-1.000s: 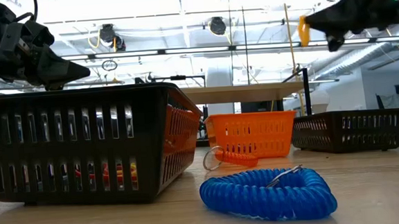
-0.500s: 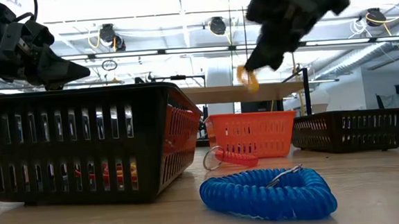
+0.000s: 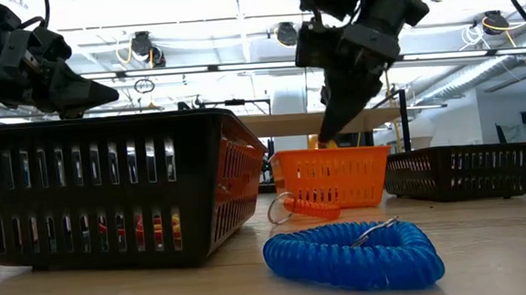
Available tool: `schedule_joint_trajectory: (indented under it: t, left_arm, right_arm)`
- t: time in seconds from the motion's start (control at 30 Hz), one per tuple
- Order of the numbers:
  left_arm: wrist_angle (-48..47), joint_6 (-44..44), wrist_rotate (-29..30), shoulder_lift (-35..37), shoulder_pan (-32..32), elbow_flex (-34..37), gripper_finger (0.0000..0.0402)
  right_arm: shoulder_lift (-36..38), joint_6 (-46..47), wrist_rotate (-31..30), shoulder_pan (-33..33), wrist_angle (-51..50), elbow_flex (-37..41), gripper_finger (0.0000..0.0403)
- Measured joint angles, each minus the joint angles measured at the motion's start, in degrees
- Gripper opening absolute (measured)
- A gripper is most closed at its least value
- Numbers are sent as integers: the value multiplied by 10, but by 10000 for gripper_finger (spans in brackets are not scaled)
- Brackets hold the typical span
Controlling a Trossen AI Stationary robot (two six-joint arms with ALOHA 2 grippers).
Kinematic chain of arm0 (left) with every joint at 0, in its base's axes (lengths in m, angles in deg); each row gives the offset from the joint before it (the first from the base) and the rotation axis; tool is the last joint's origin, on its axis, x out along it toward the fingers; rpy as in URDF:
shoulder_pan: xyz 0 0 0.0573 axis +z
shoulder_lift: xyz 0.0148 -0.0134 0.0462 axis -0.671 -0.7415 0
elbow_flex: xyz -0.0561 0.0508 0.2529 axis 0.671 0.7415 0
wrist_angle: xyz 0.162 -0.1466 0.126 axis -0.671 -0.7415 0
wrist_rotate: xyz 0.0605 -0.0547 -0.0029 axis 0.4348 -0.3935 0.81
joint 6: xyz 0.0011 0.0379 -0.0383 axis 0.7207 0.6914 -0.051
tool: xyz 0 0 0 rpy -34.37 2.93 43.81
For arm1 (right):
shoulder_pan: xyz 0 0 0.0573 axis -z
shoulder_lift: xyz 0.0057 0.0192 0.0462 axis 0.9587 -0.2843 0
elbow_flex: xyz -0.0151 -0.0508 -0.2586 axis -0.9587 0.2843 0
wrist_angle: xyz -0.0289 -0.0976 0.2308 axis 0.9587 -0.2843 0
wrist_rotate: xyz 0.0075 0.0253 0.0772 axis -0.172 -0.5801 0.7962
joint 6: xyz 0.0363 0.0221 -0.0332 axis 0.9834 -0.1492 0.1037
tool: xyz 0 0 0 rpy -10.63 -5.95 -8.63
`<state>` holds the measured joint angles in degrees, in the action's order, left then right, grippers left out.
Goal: Pick & Place Office Desk Supplies
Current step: Put the yellow spring keychain into the orange bin, then put the yellow crayon box into the top black bin
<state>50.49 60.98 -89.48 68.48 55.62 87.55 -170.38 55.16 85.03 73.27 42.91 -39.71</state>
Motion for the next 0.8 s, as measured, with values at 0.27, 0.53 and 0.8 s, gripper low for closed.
schedule_joint_trajectory:
  t: [0.27, 0.53, 0.8]
  left_arm:
    - [0, -1, 0, 0, 0, 0, 21]
    - [0, 0, 0, 0, 0, 0, 21]
    - [0, 0, 0, 0, 0, 0, 21]
  right_arm:
    - [0, 5, 11, 1, 23, 0, 57]
    - [54, 10, 11, 1, 18, 1, 186]
    - [218, -55, 57, -15, 212, 69, 168]
